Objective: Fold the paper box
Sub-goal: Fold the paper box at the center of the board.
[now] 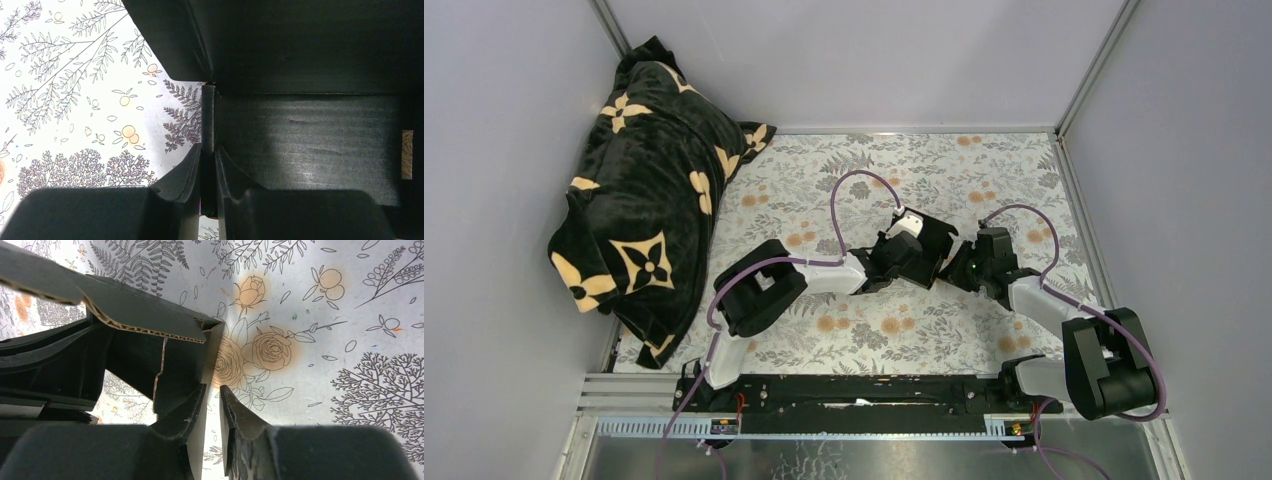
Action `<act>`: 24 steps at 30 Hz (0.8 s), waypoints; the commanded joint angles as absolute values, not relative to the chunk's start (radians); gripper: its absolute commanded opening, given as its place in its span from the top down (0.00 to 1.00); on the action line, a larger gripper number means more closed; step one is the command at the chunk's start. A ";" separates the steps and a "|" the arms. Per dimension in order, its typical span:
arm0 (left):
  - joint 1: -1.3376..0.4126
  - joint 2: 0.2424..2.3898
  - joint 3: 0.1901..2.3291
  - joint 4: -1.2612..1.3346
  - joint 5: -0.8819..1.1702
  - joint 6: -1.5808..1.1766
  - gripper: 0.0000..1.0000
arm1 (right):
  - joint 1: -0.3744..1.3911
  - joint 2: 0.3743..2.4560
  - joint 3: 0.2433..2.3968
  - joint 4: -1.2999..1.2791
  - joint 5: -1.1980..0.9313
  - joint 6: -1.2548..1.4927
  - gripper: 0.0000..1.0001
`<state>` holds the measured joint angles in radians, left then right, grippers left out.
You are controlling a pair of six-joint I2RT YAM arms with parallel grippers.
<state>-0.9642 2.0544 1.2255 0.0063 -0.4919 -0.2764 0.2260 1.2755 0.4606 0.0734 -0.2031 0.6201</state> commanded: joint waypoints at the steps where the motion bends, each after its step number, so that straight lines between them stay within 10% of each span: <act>1: -0.974 2.179 1.165 -0.170 -0.337 -0.287 0.81 | 0.224 1.241 0.502 0.117 -0.220 0.633 0.77; 24: -0.973 2.185 1.177 -0.179 -0.335 -0.277 0.81 | 0.226 1.278 0.521 0.128 -0.237 0.634 0.71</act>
<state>-0.9646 2.0571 1.2301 0.0036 -0.4923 -0.2695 0.2260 1.2678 0.4774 0.0738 -0.2043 0.6266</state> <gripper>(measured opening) 0.196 0.282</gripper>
